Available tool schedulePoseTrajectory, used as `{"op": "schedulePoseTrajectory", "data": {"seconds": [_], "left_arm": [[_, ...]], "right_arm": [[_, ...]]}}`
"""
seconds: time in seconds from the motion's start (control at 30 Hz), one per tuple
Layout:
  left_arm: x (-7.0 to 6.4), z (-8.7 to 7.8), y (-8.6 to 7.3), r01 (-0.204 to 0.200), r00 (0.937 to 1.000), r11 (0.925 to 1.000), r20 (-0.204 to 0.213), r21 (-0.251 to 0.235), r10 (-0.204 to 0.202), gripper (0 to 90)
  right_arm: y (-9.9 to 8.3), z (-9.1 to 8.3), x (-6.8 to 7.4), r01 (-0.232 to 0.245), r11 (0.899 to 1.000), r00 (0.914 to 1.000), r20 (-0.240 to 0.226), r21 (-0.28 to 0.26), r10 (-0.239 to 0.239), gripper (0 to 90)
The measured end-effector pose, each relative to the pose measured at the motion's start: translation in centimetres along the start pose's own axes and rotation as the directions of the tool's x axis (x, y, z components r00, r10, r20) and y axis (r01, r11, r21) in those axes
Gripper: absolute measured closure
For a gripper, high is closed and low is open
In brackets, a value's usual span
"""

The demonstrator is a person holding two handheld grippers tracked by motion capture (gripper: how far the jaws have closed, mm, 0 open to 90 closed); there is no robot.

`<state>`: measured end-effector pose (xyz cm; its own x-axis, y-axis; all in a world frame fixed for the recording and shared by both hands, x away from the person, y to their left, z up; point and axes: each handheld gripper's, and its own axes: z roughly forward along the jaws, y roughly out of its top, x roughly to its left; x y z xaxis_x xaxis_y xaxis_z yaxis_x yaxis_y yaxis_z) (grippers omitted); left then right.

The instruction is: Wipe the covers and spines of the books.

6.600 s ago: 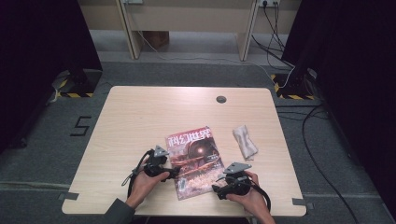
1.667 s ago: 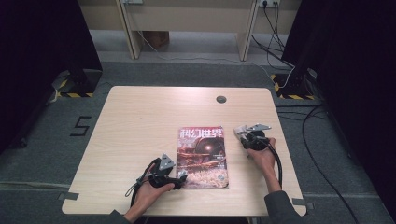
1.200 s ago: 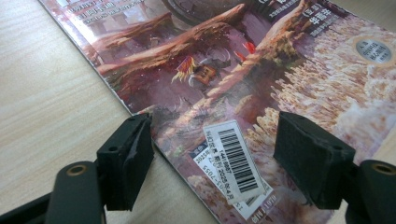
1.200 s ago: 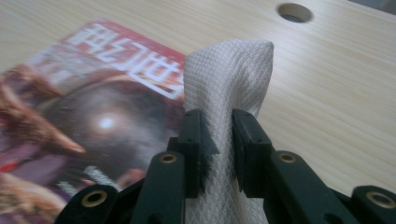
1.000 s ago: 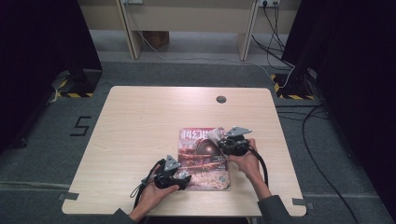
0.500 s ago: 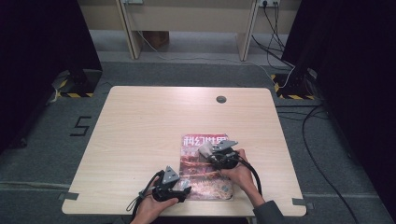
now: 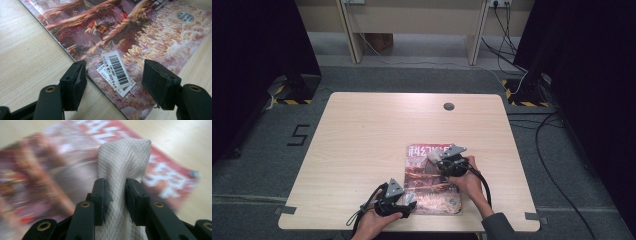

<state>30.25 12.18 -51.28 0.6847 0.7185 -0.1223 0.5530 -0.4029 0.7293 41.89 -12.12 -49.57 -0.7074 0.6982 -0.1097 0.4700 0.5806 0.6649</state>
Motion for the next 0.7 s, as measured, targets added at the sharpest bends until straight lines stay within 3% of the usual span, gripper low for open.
{"op": "schedulePoseTrajectory", "data": {"seconds": [0.27, 0.37, 0.43, 0.53, 0.6, 0.7], "left_arm": [[0.1, 0.0, 0.0, -0.007, 0.9999, 1.0000, 0.010, 0.001, 0.007, 33.9], [0.3, 0.1, 0.0, -0.005, 0.9999, 1.0000, 0.009, 0.002, 0.005, 31.0], [0.3, 0.1, 0.1, -0.007, 1.0000, 1.0000, 0.004, 0.004, 0.007, 29.7], [0.2, 0.1, 0.0, -0.009, 1.0000, 1.0000, -0.004, 0.003, 0.009, 28.7], [0.2, 0.1, 0.0, -0.006, 0.9999, 1.0000, -0.009, 0.003, 0.006, 27.5], [0.3, 0.2, 0.1, -0.003, 0.9999, 1.0000, -0.015, 0.006, 0.003, 24.8]], "right_arm": [[-0.1, 0.7, -3.6, -0.096, 0.995, 0.9927, 0.072, -0.013, 0.097, 69.1], [-0.2, 0.6, -3.6, -0.106, 0.994, 0.9916, 0.074, -0.014, 0.106, 69.7], [0.0, 0.7, -3.1, -0.080, 0.997, 0.9941, 0.073, -0.007, 0.081, 69.8], [0.3, 0.9, -2.1, -0.052, 0.999, 0.9981, 0.032, -0.011, 0.052, 69.7], [0.5, 1.0, -1.8, -0.030, 1.000, 0.9984, 0.047, -0.006, 0.031, 68.6], [0.4, 1.2, -2.8, -0.060, 0.998, 0.9956, 0.072, -0.021, 0.061, 68.5]]}}
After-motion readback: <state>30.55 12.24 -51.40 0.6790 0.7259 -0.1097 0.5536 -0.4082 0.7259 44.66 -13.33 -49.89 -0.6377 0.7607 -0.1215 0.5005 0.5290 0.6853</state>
